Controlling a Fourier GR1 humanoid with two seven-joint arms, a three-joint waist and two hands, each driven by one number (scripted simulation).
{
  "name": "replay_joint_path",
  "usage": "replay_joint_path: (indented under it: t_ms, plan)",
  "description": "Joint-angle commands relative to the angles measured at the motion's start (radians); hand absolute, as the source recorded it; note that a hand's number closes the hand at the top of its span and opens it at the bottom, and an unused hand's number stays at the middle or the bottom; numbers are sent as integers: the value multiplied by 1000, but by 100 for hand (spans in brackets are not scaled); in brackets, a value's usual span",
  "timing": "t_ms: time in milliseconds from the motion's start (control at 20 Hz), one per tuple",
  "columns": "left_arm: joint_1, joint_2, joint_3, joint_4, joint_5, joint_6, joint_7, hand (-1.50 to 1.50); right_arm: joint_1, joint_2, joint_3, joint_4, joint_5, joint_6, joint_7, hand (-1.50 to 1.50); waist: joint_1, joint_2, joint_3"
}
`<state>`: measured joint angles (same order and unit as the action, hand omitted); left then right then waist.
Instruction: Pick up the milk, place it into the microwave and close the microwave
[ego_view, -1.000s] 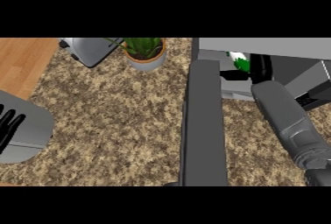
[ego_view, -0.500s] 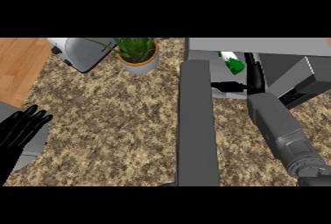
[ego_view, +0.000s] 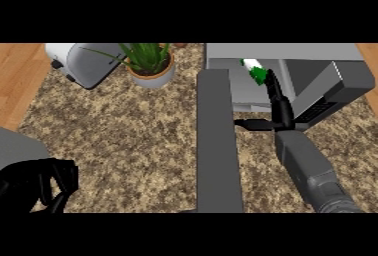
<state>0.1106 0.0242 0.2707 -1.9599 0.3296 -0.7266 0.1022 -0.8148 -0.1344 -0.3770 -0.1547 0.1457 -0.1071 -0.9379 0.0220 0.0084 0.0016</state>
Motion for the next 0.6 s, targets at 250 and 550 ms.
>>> replay_joint_path:
  t_ms: [250, 550]
  plan:
    - [-2, -17, -123, 0, -10, 44, 76, 150, 207, 54, 58, -171, -23, 89, -48, -150, -30, -13, -2]
    - [-60, -24, -269, 29, -170, 103, 19, 150, 421, 51, 106, -330, -27, 130, -48, -150, -46, -16, -3]
